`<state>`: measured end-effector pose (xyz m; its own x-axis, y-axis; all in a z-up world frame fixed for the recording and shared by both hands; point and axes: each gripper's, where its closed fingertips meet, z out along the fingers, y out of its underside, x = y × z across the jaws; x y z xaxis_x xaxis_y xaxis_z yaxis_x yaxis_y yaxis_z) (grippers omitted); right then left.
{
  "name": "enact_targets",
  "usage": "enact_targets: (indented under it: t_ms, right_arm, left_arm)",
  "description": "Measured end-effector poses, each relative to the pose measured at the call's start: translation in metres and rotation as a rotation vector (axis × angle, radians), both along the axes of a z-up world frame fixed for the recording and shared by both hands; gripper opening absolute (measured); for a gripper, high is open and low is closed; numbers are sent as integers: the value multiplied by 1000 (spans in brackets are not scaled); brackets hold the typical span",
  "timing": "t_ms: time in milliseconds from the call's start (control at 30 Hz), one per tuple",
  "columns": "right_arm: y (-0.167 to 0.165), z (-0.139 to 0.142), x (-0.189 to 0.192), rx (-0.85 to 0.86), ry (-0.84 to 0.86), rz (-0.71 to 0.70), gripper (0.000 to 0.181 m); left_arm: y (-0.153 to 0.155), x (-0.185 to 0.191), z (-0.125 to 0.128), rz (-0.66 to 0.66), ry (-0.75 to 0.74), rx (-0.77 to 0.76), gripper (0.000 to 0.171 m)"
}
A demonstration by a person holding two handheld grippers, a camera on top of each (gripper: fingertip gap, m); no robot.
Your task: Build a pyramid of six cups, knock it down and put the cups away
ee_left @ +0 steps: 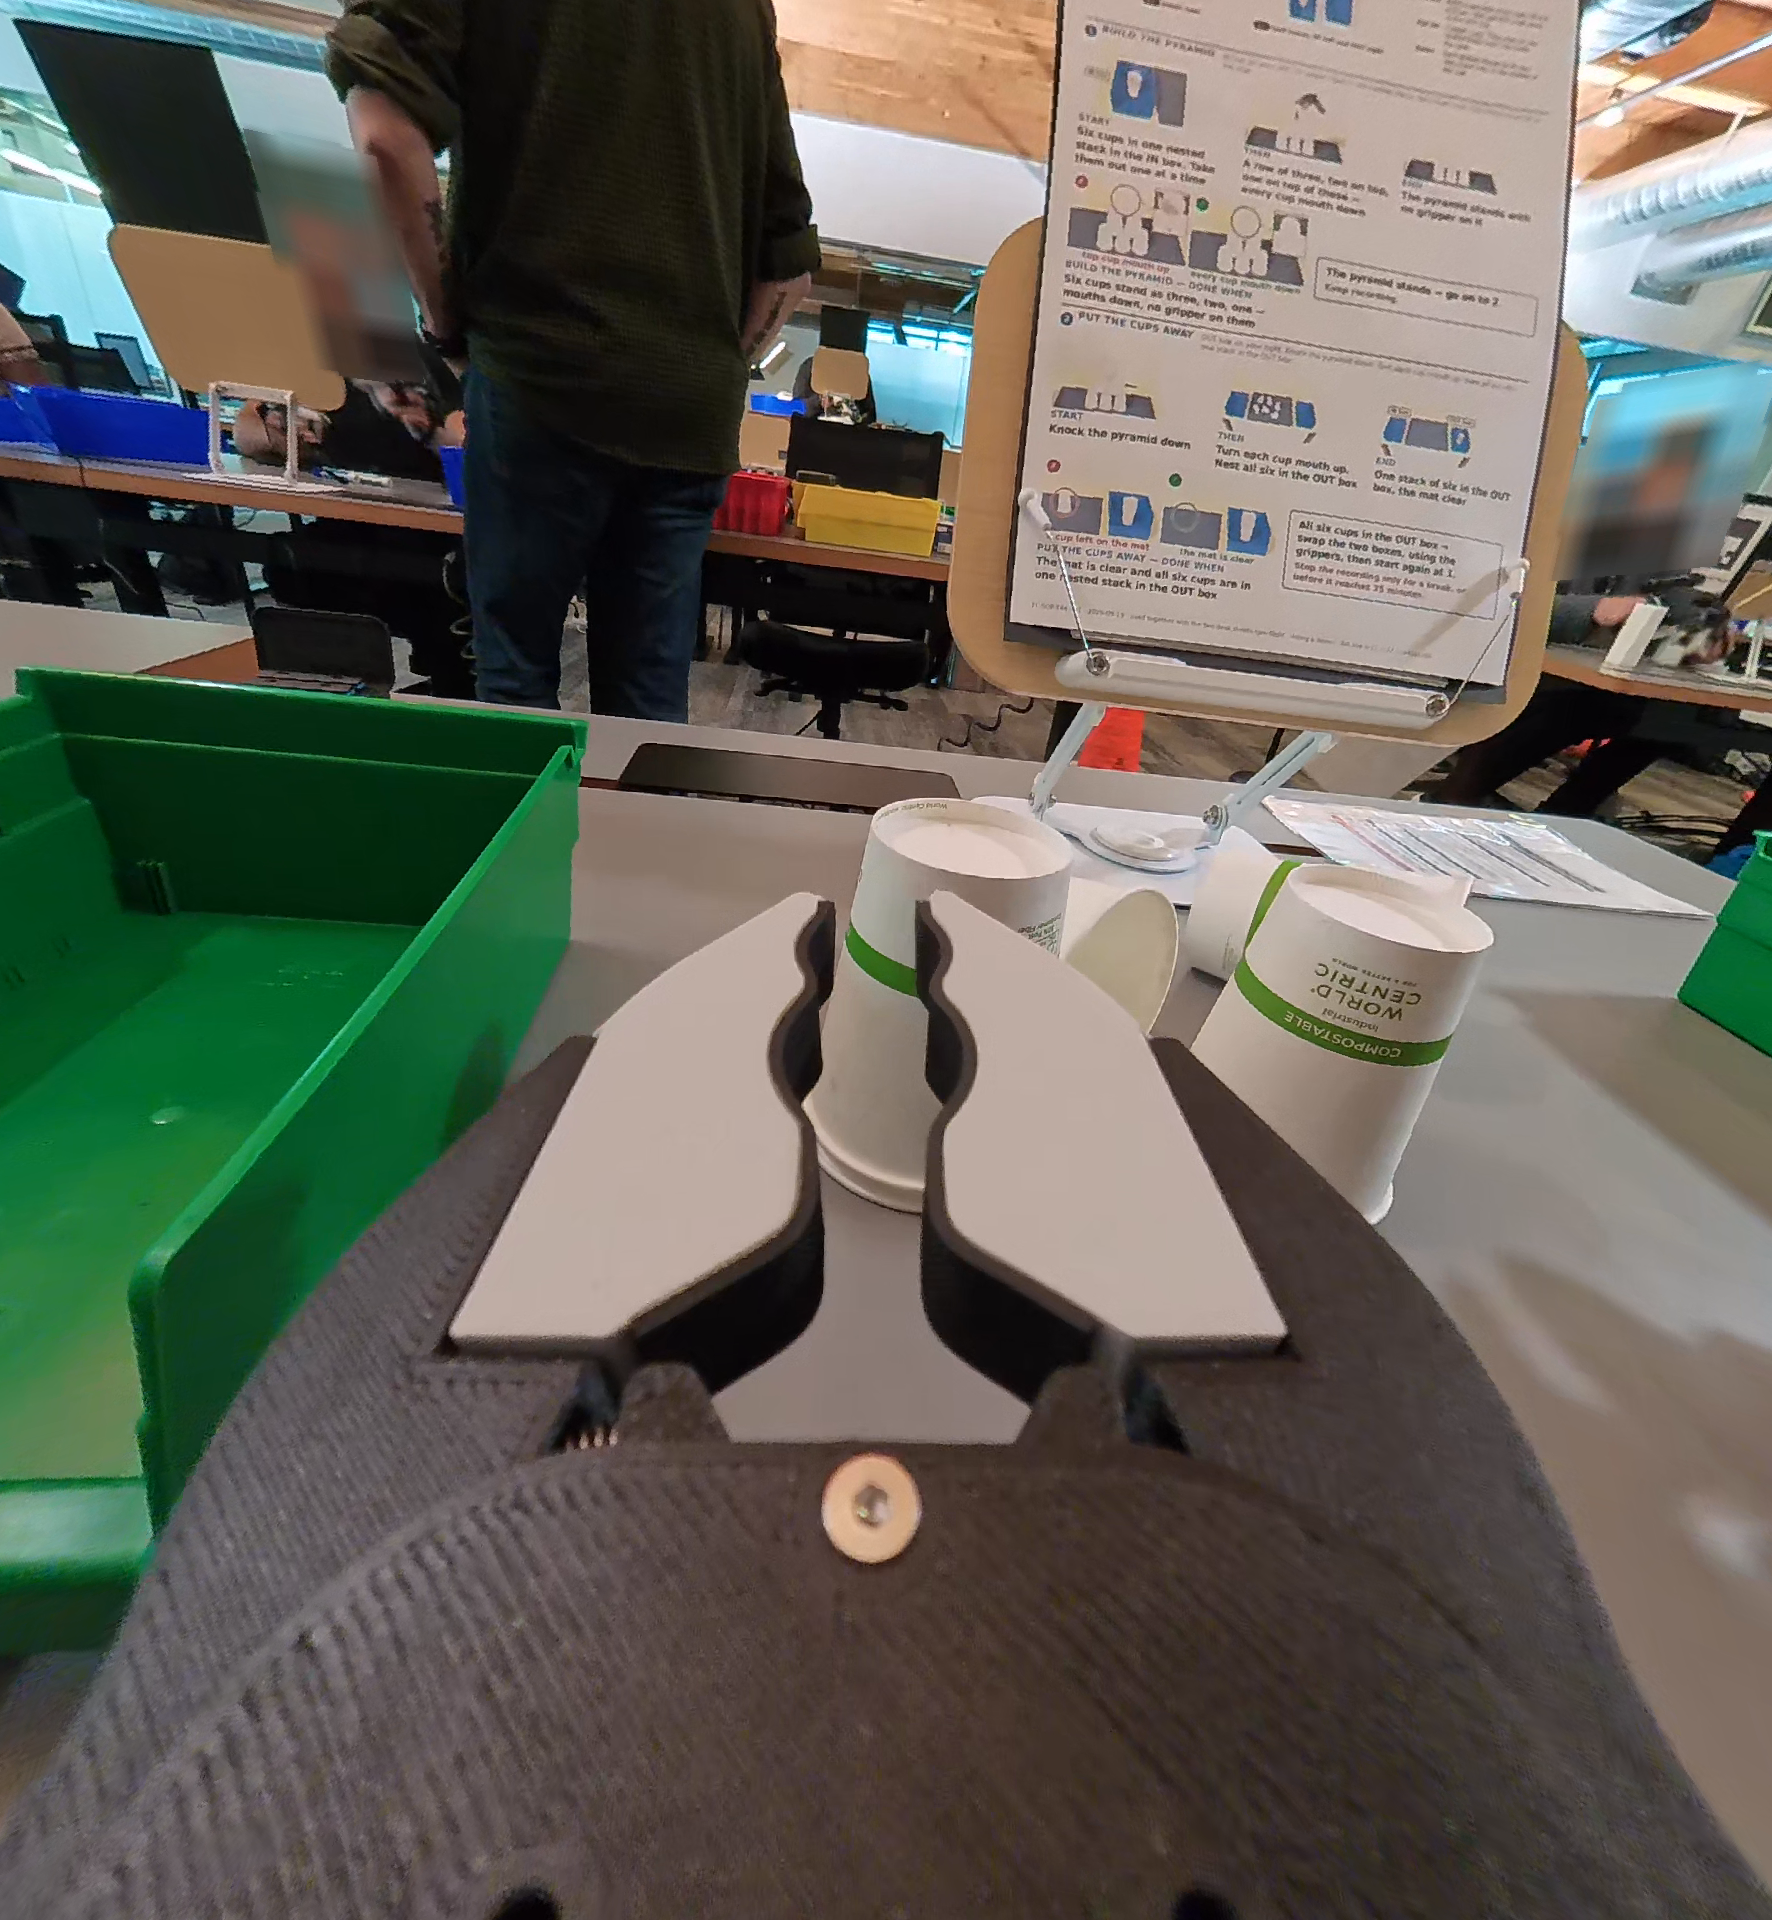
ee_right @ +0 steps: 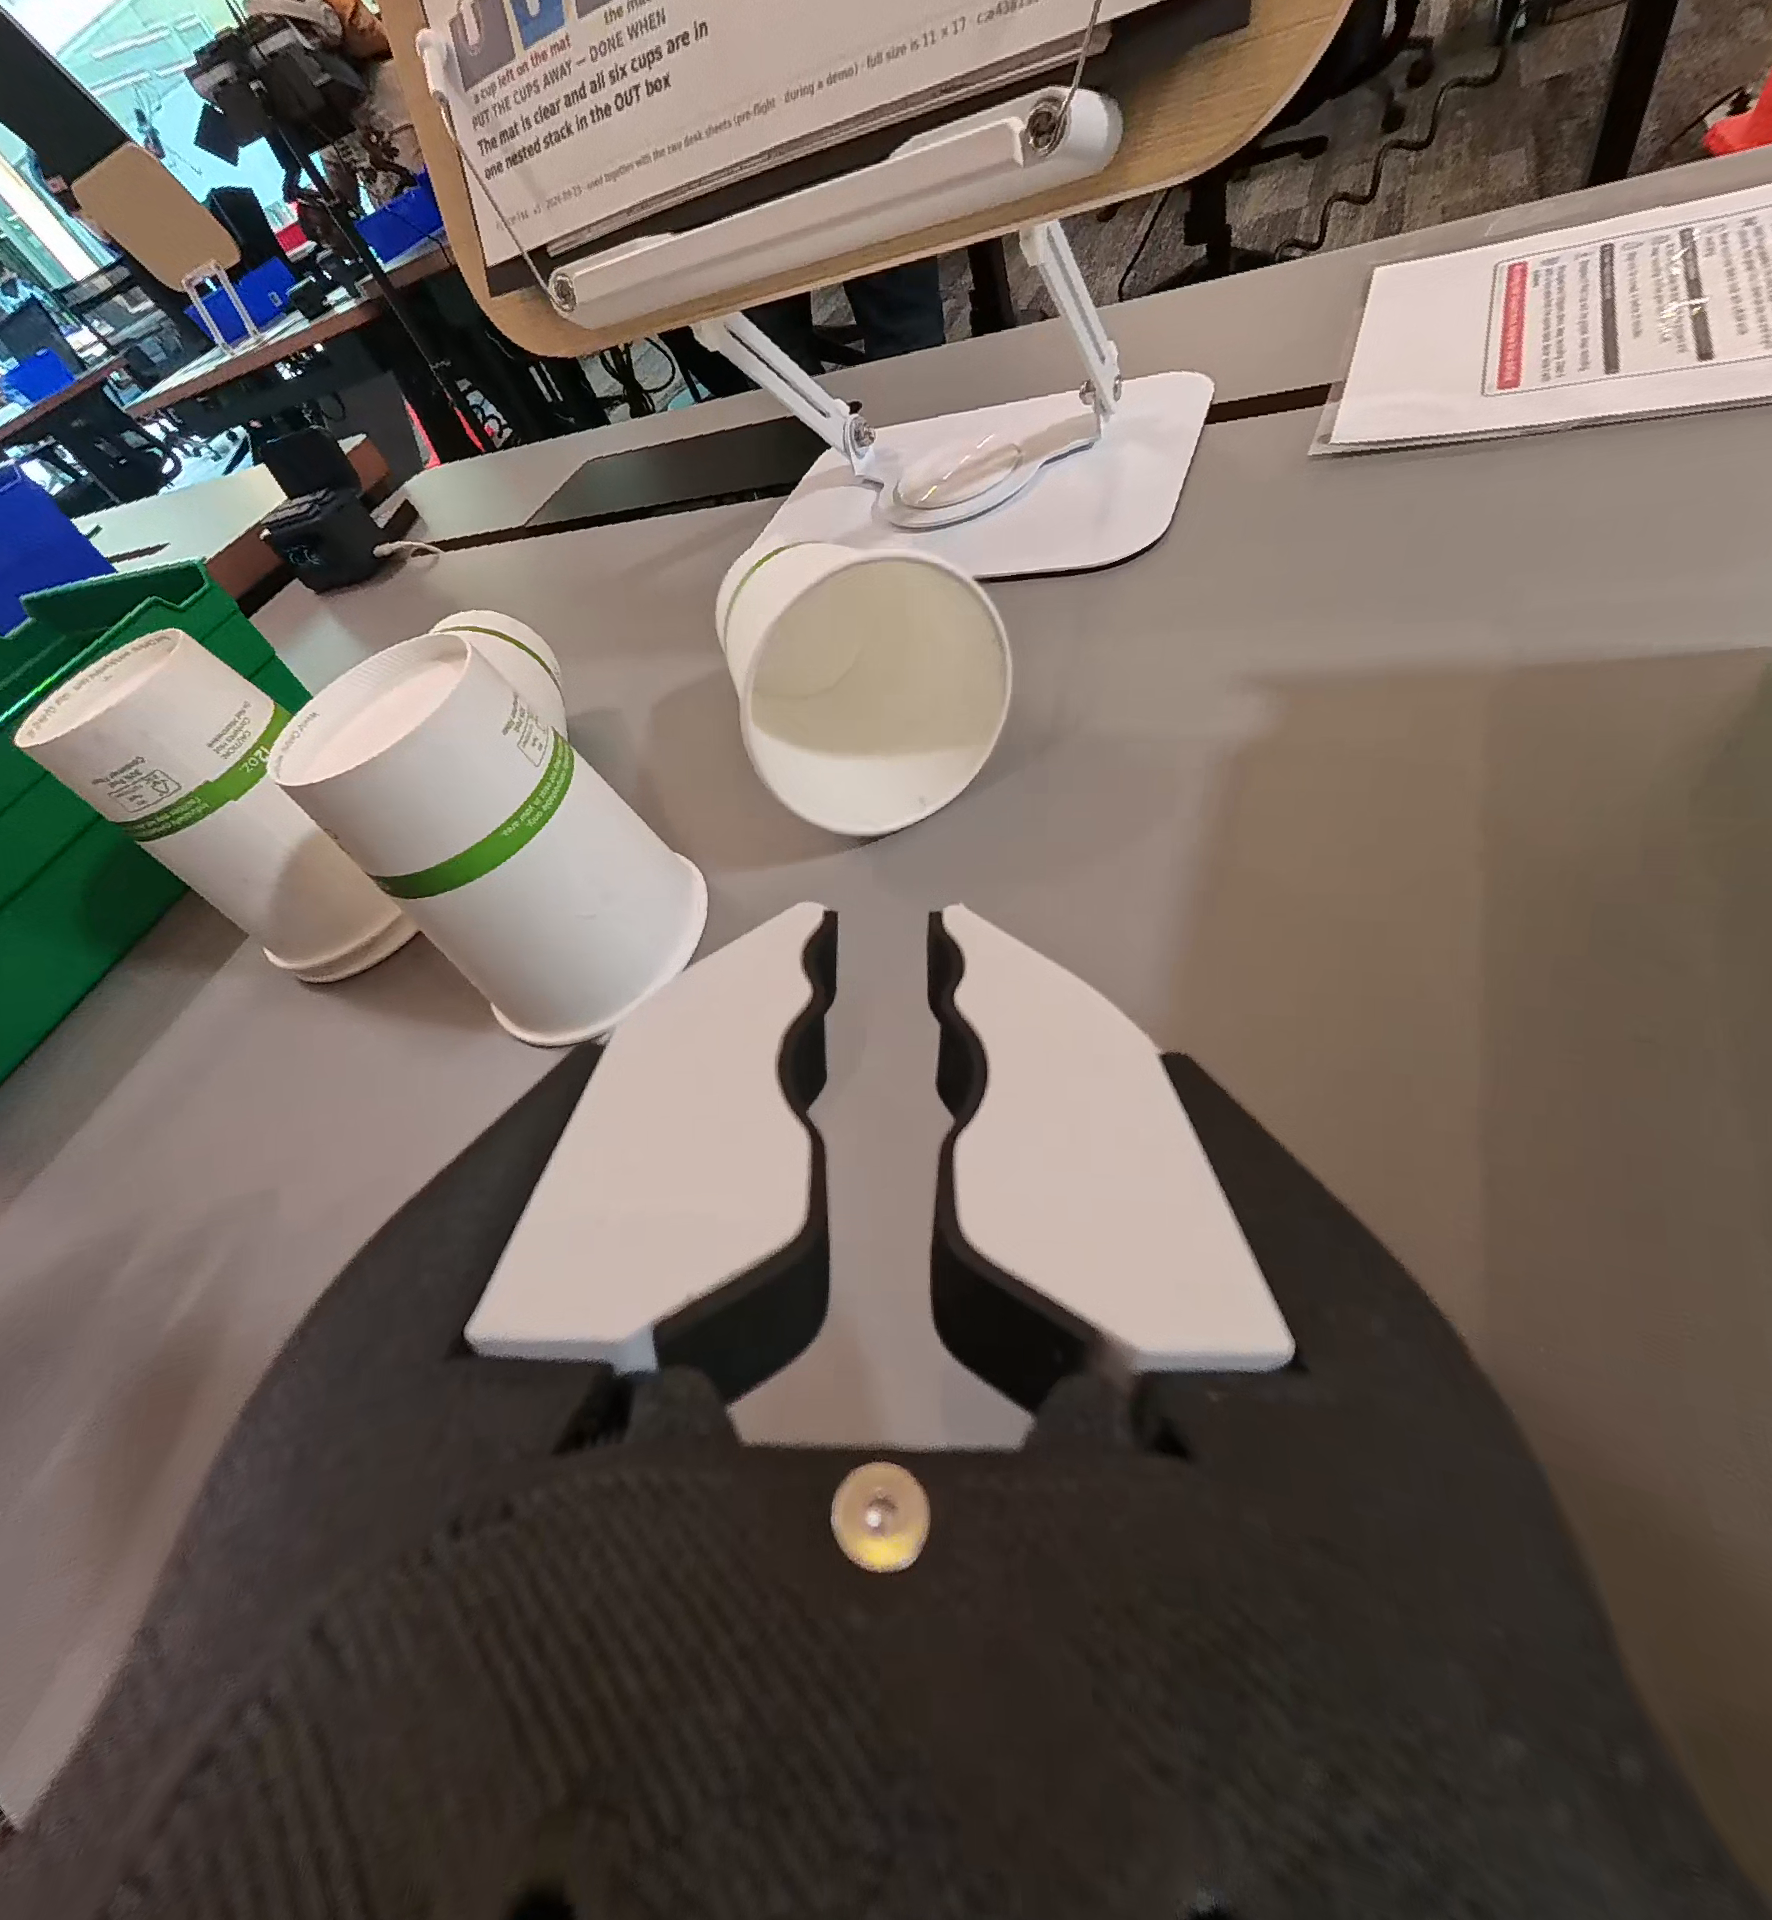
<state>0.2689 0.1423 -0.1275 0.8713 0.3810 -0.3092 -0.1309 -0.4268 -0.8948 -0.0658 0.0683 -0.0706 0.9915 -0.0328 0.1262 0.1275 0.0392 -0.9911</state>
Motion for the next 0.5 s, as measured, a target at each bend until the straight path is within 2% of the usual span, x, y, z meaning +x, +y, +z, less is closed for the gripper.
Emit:
enact_targets:
  t_ms: [500]
  right_arm:
    - [-1, -1, -2, -3, -1, 8, 17]
  left_arm:
    - [1, 2, -2, -16, -5, -10, 17]
